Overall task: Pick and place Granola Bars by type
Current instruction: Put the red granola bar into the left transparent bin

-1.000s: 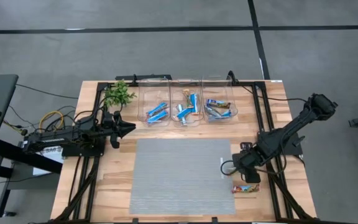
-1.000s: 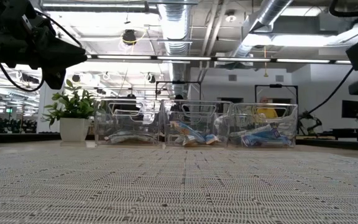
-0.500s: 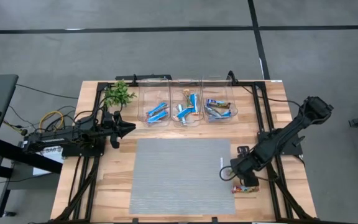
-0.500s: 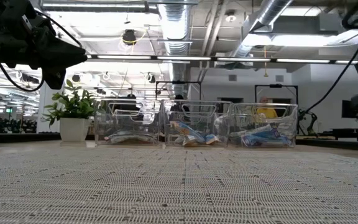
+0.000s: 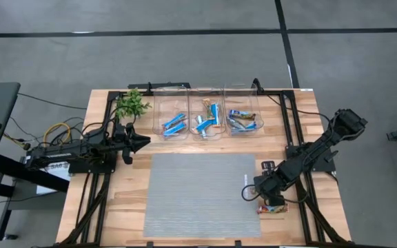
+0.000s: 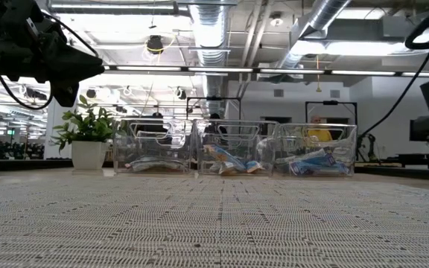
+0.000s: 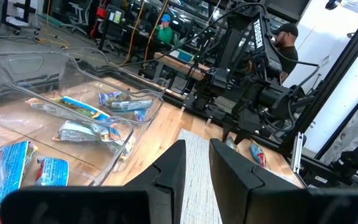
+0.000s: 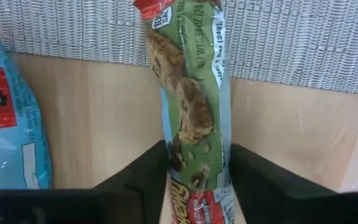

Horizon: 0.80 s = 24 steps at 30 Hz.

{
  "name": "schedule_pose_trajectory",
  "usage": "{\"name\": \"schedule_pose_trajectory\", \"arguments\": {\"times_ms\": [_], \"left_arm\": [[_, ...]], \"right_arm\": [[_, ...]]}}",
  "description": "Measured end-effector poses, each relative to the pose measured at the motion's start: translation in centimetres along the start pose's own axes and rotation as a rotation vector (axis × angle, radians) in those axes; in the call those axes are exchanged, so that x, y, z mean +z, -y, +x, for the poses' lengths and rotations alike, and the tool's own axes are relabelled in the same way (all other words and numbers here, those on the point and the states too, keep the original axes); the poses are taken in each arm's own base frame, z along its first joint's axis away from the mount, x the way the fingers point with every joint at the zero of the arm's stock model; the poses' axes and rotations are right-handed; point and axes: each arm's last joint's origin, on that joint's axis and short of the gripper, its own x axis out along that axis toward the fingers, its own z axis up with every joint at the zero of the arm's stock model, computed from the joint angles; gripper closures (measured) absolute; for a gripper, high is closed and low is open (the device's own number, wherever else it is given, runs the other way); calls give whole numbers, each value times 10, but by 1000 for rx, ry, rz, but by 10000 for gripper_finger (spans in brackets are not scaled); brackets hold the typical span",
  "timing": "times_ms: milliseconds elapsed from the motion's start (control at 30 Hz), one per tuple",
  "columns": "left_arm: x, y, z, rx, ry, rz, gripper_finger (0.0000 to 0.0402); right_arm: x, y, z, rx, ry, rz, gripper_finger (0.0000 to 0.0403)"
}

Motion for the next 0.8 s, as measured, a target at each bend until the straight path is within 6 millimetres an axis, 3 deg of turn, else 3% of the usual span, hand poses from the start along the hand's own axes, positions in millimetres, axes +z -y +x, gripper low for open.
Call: {"name": "schedule_pose_trajectory", "arguments": {"times_ms": [167, 367, 600, 800], "left_arm": [[0, 0, 0, 0, 0, 0, 339], [0, 0, 0, 0, 0, 0, 339], [0, 0, 0, 0, 0, 0, 339], [0, 0, 0, 0, 0, 0, 339]], "right_arm": [[0, 0, 0, -7, 8, -3, 293], [1, 0, -4, 25, 47, 19, 309], [11, -5, -26, 143, 253, 36, 310], [31, -4, -50, 278, 523, 70, 310]]}}
